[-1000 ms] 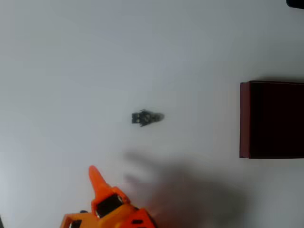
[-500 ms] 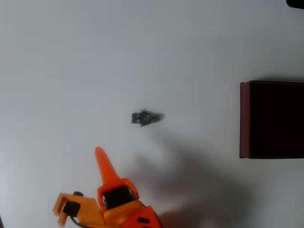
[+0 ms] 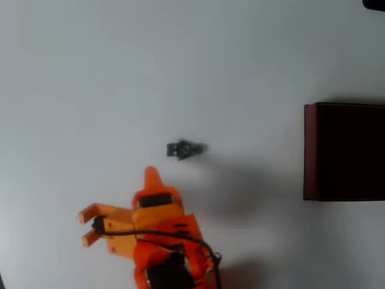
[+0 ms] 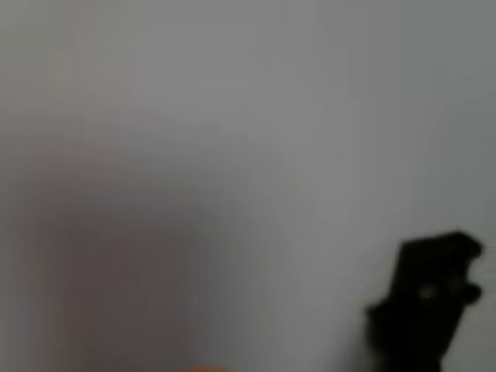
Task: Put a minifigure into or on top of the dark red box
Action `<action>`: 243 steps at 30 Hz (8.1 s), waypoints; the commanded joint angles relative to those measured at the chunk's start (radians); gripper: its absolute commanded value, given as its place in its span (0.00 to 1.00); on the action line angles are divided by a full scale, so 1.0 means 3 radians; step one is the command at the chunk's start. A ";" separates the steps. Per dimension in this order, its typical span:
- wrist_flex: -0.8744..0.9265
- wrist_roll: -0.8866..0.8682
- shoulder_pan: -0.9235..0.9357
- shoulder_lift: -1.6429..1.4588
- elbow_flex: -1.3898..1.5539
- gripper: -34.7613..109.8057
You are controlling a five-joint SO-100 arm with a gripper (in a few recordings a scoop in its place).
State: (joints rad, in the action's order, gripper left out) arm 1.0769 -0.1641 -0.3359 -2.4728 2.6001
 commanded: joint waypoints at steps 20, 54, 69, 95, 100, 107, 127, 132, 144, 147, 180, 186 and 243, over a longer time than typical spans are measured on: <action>-0.0159 0.0516 0.0445 0.1375 -0.0946 0.41; -0.0046 0.0782 0.0808 0.2823 -0.1831 0.39; -0.0041 0.0716 0.0895 0.2971 -0.1907 0.36; -0.0015 0.0680 0.0879 0.2991 -0.1917 0.24; 0.0179 0.0608 0.0839 0.2557 -0.1861 0.24; 0.0527 0.0445 0.1053 0.1089 -0.1401 0.24; 0.1657 -0.0297 0.2587 0.1268 -0.3150 0.24; 0.1646 -0.0603 0.3129 0.2194 -0.3794 0.24; 0.1856 -0.0619 0.3784 0.4423 -0.5701 0.30; 0.2040 -0.0593 0.3820 0.4832 -0.6121 0.35; 0.0992 0.0230 0.0031 -0.0644 -0.1739 0.39; 0.0614 0.0307 -0.0670 -0.0849 -0.1166 0.36; 0.0936 0.0690 -0.1841 -0.3129 0.1401 0.24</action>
State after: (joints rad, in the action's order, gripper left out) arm 1.3376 0.0245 -0.8636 -3.3978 3.0235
